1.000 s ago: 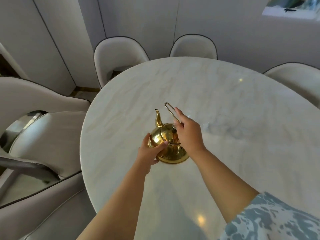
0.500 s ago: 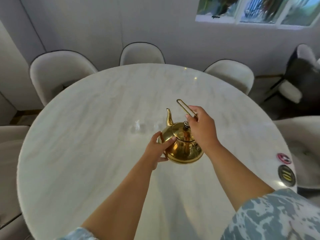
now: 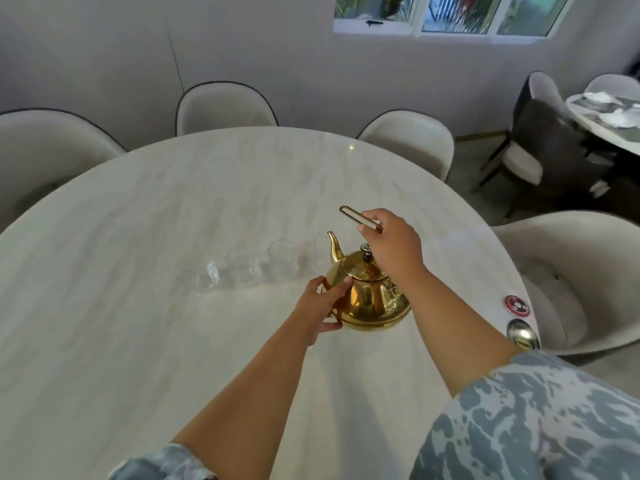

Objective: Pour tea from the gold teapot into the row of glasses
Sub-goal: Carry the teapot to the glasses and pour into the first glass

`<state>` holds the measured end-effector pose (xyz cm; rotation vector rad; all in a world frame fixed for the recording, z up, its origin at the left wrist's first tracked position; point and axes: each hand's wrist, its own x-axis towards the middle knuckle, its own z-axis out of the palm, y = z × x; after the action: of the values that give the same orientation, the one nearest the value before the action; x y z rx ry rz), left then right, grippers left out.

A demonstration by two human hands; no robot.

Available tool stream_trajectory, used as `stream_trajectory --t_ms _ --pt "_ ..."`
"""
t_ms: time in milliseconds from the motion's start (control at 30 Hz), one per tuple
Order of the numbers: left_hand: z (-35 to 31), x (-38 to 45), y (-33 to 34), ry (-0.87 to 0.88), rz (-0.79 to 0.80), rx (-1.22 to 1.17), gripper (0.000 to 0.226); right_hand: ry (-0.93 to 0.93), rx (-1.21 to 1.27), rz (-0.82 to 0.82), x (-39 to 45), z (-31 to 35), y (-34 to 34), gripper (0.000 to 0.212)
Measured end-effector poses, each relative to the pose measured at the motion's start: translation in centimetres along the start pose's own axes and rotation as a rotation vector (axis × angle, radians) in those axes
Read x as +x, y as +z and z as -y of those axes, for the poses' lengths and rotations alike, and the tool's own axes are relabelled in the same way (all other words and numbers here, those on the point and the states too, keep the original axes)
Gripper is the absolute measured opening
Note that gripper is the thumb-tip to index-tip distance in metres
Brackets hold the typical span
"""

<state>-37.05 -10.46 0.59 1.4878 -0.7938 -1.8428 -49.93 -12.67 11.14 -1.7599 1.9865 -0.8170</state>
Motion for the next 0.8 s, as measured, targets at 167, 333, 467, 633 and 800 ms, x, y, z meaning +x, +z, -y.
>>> stream_trajectory --t_ms 167,333,467,633,800 --pt "-0.2 1.2 0.6 -0.02 -0.013 0.011 0.086 0.001 -0.012 0.015 1.7 -0.8 0.4 0.036" --pt "-0.1 2.0 0.9 -0.04 -0.026 0.001 0.087 -0.018 -0.064 0.034 2.8 -1.0 0.9 0.038" --pt "0.0 2.4 0.9 -0.051 -0.017 0.002 0.088 -0.018 -0.089 0.048 3.7 -1.1 1.2 0.037" --pt "-0.2 2.7 0.9 -0.056 0.023 0.032 0.082 0.017 -0.104 0.081 4.8 -1.1 1.3 0.037" --pt "-0.4 2.8 0.8 -0.066 0.018 0.042 0.075 0.019 -0.108 0.113 5.5 -0.6 1.5 0.036"
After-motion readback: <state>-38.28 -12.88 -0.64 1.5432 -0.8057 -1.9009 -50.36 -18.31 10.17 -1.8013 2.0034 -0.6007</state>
